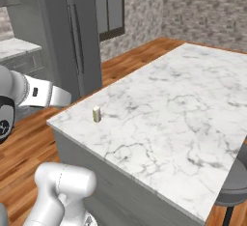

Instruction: Pick the boxed drink, boxed drink, can from the counter and place them in the open cabinet.

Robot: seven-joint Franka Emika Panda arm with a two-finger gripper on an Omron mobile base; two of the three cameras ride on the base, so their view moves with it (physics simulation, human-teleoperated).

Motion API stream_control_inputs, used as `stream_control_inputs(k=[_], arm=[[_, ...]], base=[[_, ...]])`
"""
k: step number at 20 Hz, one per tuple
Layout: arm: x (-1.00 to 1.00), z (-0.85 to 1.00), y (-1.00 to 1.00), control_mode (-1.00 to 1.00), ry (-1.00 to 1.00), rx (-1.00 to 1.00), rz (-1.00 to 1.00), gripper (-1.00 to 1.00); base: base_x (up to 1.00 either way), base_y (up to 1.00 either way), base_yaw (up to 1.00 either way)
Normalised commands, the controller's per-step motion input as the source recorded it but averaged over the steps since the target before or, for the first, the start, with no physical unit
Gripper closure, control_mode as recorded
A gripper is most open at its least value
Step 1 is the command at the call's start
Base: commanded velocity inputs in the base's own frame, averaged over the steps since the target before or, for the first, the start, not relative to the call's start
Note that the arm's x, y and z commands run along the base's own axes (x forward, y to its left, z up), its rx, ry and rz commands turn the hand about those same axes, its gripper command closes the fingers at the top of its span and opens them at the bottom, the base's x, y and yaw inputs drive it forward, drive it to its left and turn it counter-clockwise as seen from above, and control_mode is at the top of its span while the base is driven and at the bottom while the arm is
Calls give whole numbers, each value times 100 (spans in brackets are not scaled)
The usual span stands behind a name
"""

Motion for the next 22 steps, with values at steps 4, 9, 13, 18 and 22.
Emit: stream_control_inputs(k=[4,9,13,18,22], arm=[[0,0,0,100,0,0,0,-100],[5,-2,1,-100,1,0,-3,-100],[0,-5,1,-100,0,0,0,-100],[0,-12,13,-100,0,0,1,-100],[0,-14,14,-100,1,0,8,-100]], base=[[20,2,-23],[0,0,0],[0,0,0],[0,0,0],[0,0,0]])
